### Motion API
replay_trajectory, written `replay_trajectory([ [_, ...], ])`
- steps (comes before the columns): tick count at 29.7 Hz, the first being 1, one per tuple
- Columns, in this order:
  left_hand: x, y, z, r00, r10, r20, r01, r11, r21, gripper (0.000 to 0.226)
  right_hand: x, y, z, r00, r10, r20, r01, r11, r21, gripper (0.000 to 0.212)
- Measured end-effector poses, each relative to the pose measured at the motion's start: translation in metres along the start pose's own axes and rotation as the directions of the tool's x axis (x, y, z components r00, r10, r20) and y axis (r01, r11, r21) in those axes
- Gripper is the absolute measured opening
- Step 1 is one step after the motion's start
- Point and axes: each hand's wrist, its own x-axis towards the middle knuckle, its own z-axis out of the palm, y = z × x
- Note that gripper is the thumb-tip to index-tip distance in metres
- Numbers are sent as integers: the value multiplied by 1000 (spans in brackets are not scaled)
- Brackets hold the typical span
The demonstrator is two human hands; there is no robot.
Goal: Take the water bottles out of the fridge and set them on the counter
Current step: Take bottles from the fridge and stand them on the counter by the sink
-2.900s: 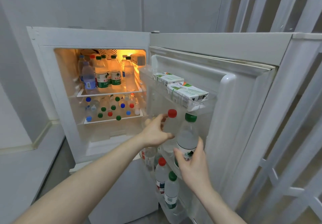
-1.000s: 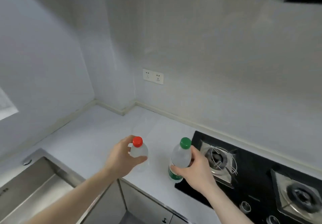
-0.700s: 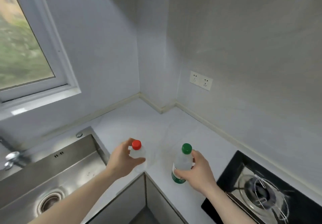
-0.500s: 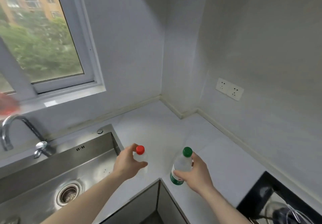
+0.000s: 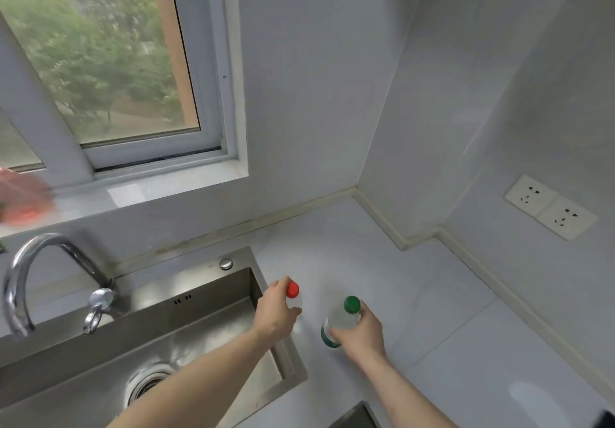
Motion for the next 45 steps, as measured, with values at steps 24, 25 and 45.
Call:
replay_trajectory([
  [24,236,-11,-72,922,-232,-310,214,973,-92,37,265,-189,117,926,-272,261,294,954,-48,49],
  [25,239,-13,-72,920,-239,-312,220,971,-95,38,270,-190,120,922,-285,263,308,950,-50,47],
  [45,234,-18,-97,948,-247,-202,243,969,-41,78,289,-220,136,868,-314,386,398,903,-161,38],
])
